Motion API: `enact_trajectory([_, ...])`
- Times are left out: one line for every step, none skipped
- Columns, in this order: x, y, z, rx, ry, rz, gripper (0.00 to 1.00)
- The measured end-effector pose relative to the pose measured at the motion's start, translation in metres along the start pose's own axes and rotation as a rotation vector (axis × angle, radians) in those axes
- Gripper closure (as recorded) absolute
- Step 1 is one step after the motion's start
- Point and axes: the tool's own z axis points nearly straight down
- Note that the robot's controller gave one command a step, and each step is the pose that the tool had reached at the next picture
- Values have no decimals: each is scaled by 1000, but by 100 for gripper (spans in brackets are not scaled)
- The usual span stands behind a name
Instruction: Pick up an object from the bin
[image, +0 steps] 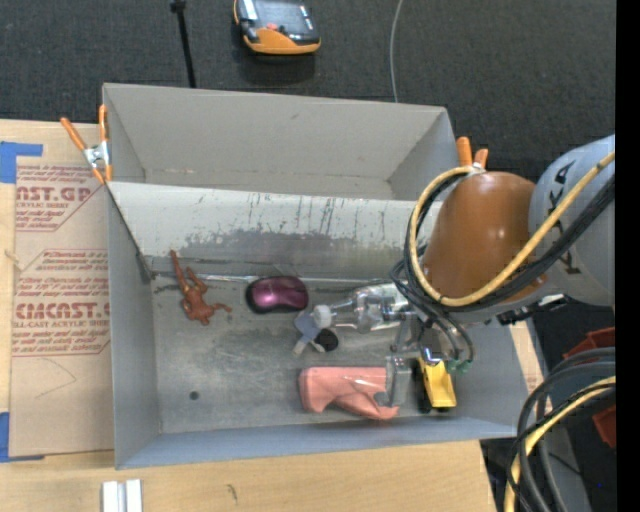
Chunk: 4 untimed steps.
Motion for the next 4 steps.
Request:
enact_trajectory([-2,0,-4,0,-8,0,0])
enact_trajectory([-8,7,37,1,-14,-77,0])
enact_trajectory([-12,5,70,1,-4,-290,0])
enact_trajectory([-7,3,103,6,17,-417,100])
